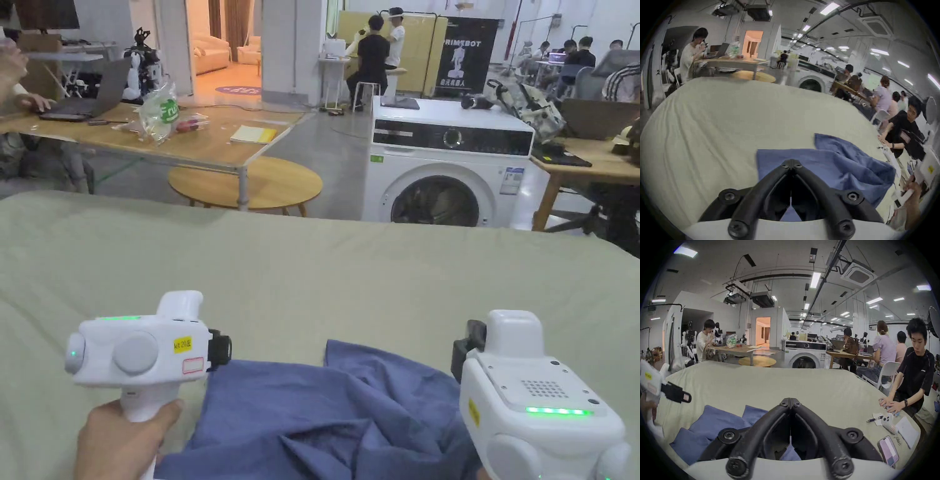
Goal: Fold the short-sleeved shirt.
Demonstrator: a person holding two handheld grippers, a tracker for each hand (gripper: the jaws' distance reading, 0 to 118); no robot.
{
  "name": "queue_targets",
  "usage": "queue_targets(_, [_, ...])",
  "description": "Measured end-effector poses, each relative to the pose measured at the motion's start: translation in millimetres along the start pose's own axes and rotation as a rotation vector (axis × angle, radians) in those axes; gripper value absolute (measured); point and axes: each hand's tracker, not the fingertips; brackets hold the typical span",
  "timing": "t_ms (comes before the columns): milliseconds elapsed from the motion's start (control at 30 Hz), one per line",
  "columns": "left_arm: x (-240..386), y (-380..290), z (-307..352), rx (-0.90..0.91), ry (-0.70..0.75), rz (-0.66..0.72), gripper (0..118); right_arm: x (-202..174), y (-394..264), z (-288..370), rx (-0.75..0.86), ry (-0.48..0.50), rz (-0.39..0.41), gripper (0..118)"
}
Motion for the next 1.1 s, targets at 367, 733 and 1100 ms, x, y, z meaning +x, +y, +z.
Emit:
queue_targets(367, [-39.3, 23.7, -118.6, -0.371, 0.089, 0.058, 58, 12.5, -4.1, -16.3, -0.048, -0.007, 0.023, 0])
queue_targets(733, [-14.4, 7.0, -130.5, -0.332, 0.101, -0.127, 0, 58.7, -5.6, -34.0, -0.128, -0.061, 0.003, 0])
queue_targets(1100, [-24.6, -13.0, -47.7, -0.13, 0.015, -0.03, 0, 85.6, -17.1, -157.8, -0.539, 0.064, 0.043, 48])
